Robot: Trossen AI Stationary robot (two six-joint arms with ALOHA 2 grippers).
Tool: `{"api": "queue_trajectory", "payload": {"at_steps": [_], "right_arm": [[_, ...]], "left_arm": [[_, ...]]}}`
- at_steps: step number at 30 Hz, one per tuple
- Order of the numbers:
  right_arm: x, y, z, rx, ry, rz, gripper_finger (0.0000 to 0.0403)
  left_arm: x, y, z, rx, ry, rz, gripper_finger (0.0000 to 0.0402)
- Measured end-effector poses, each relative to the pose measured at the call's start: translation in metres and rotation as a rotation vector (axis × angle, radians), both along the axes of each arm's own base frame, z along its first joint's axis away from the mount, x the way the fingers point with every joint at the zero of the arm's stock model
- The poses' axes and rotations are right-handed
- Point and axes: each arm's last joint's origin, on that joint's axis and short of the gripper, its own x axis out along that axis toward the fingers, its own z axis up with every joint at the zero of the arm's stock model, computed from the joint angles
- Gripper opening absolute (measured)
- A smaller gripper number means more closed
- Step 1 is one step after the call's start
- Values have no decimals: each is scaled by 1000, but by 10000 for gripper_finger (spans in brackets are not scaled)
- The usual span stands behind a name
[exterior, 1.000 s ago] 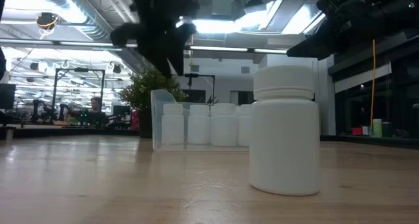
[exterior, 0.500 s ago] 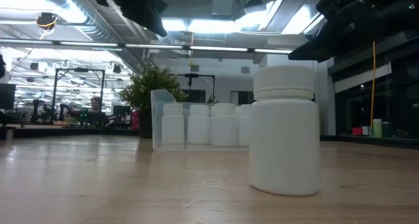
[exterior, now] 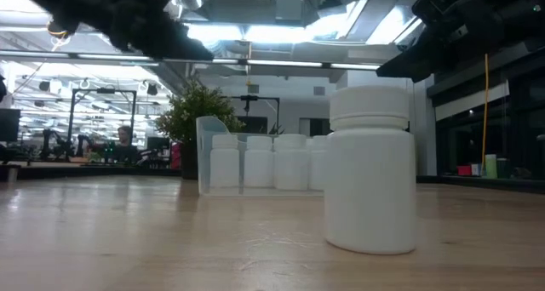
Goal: Pick and place pill bottles into a basket
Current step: Put the white pill bottle into the transparent bin
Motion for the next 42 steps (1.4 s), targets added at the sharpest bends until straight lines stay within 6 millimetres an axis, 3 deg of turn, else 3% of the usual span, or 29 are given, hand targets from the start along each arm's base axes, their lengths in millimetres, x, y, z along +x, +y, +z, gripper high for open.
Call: {"api": "queue_trajectory", "payload": {"at_steps": [7,18,23,27,33,42], "right_arm": [[0,0,0,-44,6,13,5],[-2,12,-3,81,59,87,2],[-2,30,16,135,107,108,2],[-4,48,32,165,140,96,1],[-5,84,37,255,289,69,1],[-5,170,33,295,521,36,0]], "left_arm": [[-8,-2,-25,-37,-66,-10,2],[-10,-13,-29,-37,-57,-178,2],[-10,-13,-30,-35,-49,-169,2],[-10,-13,-30,-36,-45,-169,2],[-10,-13,-31,-48,-41,-166,2],[-10,-14,-31,-161,-41,-181,3]]}}
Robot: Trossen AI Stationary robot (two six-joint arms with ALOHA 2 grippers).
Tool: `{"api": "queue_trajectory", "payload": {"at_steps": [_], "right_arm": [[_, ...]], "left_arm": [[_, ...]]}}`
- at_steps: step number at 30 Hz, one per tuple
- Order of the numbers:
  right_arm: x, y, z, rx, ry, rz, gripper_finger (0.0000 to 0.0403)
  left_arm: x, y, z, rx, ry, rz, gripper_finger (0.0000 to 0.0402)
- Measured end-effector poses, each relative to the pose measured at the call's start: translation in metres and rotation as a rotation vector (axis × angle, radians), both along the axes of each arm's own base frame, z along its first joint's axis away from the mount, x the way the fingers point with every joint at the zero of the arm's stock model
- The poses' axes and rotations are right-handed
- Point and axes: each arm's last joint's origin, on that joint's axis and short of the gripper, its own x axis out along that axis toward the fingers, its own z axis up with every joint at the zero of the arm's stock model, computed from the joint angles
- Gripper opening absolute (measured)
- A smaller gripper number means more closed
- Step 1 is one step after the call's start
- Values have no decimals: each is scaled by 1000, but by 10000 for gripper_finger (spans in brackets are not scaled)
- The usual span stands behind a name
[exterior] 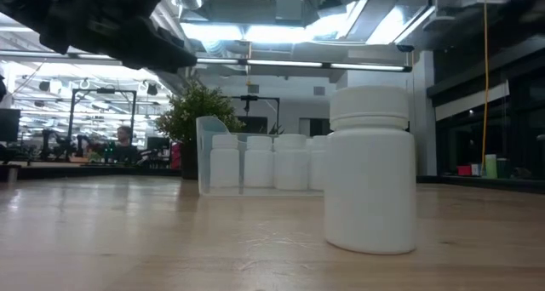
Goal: Pick and place pill bottles into a basket
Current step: Put the white pill bottle into the transparent bin
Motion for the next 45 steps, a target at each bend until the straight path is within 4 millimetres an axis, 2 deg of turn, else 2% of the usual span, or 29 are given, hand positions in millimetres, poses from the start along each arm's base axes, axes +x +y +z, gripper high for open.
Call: {"api": "queue_trajectory", "payload": {"at_steps": [5,10,16,23,27,35,40,45], "right_arm": [[-22,40,2,56,53,-91,0],[-47,62,16,124,77,-249,0],[-50,82,25,83,300,-372,0],[-59,111,27,93,325,-448,2],[-64,118,20,123,324,-518,9],[-63,121,10,79,327,-534,31],[-64,121,10,69,326,-536,80],[-63,120,10,82,324,-561,149]], "left_arm": [[0,-1,0,-9,-1,-32,2],[0,-1,0,-9,-1,-31,3],[0,-1,0,-6,-1,-29,4],[0,-1,0,-6,-1,-28,1],[0,-1,0,-6,-1,-28,5],[0,-1,0,-8,-1,-27,2],[0,-1,0,-8,-1,-27,5],[0,-1,0,-43,3,-17,2]]}}
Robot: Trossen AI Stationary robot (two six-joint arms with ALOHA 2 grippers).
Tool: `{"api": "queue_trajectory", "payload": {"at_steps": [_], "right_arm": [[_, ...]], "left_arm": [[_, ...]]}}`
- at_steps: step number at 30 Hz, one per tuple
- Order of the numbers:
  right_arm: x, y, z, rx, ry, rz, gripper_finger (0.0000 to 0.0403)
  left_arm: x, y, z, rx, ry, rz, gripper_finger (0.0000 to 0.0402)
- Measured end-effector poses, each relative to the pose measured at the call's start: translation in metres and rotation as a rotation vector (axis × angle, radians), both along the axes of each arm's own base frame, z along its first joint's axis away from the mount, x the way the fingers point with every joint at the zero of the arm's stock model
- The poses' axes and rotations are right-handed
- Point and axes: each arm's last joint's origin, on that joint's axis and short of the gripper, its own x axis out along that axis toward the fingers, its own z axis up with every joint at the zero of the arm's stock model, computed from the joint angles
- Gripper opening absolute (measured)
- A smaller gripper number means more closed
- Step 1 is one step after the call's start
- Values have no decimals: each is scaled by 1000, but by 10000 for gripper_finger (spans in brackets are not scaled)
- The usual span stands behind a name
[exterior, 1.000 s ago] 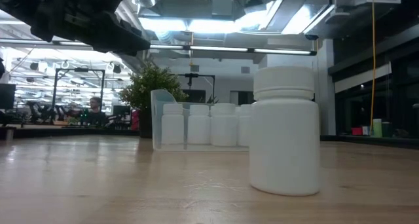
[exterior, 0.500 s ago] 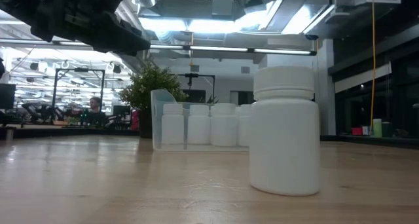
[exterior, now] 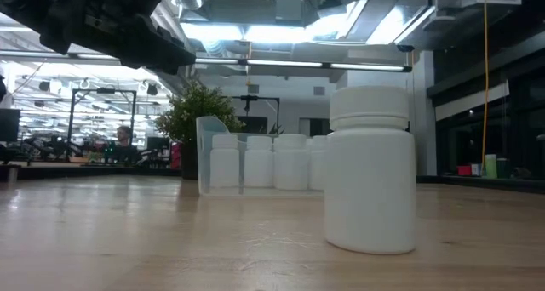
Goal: Pick and place pill bottles into a basket
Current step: Put the white pill bottle into the transparent bin
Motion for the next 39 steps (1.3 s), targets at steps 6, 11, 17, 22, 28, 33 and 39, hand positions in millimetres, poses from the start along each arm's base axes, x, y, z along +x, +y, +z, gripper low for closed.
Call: {"api": "queue_trajectory", "payload": {"at_steps": [6,11,17,22,28,33,39], "right_arm": [[0,0,0,17,-8,-55,233],[0,0,0,24,-11,-73,278],[0,0,0,25,-11,-72,287],[0,0,0,23,-11,-73,278],[3,8,-22,-45,9,-73,274],[8,15,-44,-108,29,-83,274],[16,17,-60,-155,44,-115,274]], "left_arm": [[0,0,0,-12,2,3,5],[0,0,0,-12,2,3,2],[0,0,0,-12,2,3,4],[0,0,0,-12,2,3,2],[0,0,0,-12,2,3,4],[0,0,0,-11,2,4,2],[0,0,0,-11,2,7,3]]}}
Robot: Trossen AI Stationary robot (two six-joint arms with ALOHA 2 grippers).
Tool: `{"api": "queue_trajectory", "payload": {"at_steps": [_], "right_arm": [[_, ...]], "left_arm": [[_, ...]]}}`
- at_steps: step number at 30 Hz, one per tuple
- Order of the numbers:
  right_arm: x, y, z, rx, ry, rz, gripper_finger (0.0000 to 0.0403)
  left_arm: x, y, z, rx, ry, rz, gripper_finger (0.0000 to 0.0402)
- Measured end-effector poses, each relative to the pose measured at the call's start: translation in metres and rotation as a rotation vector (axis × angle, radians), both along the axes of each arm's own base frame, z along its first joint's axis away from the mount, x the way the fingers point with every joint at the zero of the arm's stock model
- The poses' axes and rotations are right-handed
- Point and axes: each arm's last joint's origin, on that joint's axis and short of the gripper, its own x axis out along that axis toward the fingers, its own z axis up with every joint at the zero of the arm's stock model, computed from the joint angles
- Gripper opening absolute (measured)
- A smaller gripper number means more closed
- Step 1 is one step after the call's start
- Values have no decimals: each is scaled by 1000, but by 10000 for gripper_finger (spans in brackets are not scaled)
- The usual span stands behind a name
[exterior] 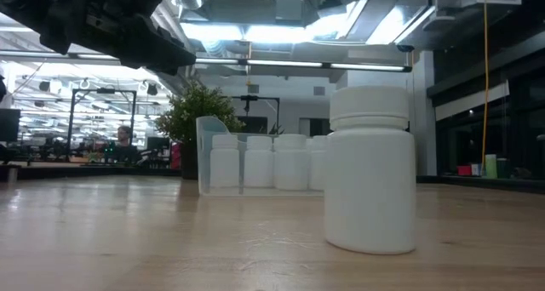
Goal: Pick and place pill bottles into a basket
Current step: Put the white pill bottle into the transparent bin
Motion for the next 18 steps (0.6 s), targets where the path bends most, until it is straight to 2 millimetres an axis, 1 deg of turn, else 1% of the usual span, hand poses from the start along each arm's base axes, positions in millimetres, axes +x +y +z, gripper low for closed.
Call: {"api": "queue_trajectory", "payload": {"at_steps": [6,9,11,18], "right_arm": [[1,0,-3,7,-4,-64,274],[-1,1,-4,38,51,-110,274],[-1,1,-4,49,50,-130,274],[2,0,-4,37,13,-127,273]], "left_arm": [[0,0,0,0,0,0,4],[0,0,0,0,0,0,5],[0,0,0,0,0,0,3],[0,0,0,0,0,0,5]]}}
